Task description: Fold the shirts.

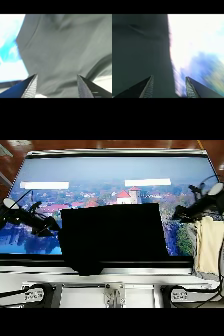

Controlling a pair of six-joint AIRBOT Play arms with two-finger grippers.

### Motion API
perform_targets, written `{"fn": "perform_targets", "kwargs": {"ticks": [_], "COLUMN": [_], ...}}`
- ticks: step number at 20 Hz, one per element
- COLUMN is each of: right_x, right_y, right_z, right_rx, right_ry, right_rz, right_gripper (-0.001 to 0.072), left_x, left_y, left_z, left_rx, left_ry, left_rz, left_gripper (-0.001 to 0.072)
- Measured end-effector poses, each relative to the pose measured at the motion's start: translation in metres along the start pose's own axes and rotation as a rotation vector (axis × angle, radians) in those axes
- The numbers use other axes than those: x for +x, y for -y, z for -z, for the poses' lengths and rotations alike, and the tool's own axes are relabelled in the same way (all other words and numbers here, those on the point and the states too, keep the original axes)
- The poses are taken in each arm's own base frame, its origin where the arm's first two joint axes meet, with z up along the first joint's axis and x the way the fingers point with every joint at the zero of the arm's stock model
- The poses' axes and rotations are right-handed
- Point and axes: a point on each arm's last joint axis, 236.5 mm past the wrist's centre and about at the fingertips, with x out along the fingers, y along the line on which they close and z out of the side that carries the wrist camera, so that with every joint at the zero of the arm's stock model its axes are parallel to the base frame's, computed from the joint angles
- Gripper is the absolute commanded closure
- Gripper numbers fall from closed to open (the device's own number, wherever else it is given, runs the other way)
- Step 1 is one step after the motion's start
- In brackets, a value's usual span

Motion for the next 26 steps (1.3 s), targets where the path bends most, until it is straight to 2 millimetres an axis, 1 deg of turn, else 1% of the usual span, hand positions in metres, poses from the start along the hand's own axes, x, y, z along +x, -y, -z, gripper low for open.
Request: {"fn": "perform_targets", "kwargs": {"ticks": [2,3,4,6,8,10,17,18,19,20,21,22,23,24,26], "right_x": [-0.014,-0.017,-0.017,-0.014,-0.009,-0.002,0.019,0.023,0.026,0.029,0.032,0.035,0.038,0.041,0.051], "right_y": [0.031,0.041,0.047,0.054,0.052,0.052,0.050,0.049,0.048,0.047,0.046,0.045,0.043,0.041,0.035], "right_z": [0.022,0.031,0.041,0.057,0.067,0.072,0.086,0.088,0.092,0.096,0.100,0.103,0.107,0.112,0.125], "right_rx": [0.105,0.146,0.183,0.230,0.249,0.264,0.291,0.294,0.297,0.294,0.295,0.292,0.289,0.287,0.287], "right_ry": [-0.009,-0.014,-0.023,-0.044,-0.061,-0.067,-0.094,-0.100,-0.112,-0.123,-0.135,-0.146,-0.158,-0.171,-0.210], "right_rz": [-0.001,-0.013,-0.032,-0.056,-0.081,-0.095,-0.120,-0.123,-0.127,-0.131,-0.136,-0.141,-0.148,-0.157,-0.183], "right_gripper": [0.0183,0.0183,0.0183,0.0183,0.0183,0.0184,0.0178,0.0109,0.0091,0.0091,0.0090,0.0090,0.0089,0.0088,0.0088], "left_x": [0.016,0.028,0.040,0.061,0.075,0.083,0.095,0.097,0.099,0.102,0.104,0.107,0.110,0.112,0.115], "left_y": [-0.011,-0.016,-0.017,-0.013,-0.010,-0.011,-0.010,-0.009,-0.008,-0.008,-0.007,-0.005,-0.004,-0.003,0.003], "left_z": [0.041,0.061,0.078,0.102,0.115,0.122,0.131,0.133,0.135,0.136,0.137,0.137,0.136,0.132,0.129], "left_rx": [-0.038,-0.056,-0.066,-0.077,-0.083,-0.086,-0.091,-0.088,-0.081,-0.074,-0.069,-0.065,-0.063,-0.064,-0.066], "left_ry": [-0.040,-0.057,-0.071,-0.078,-0.078,-0.077,-0.095,-0.104,-0.113,-0.122,-0.129,-0.131,-0.127,-0.112,-0.104], "left_rz": [0.005,0.015,0.035,0.097,0.139,0.155,0.176,0.177,0.174,0.169,0.167,0.166,0.164,0.164,0.175], "left_gripper": [0.0132,0.0132,0.0132,0.0132,0.0132,0.0132,0.0144,0.0174,0.0244,0.0258,0.0294,0.0409,0.0547,0.0670,0.0667]}}
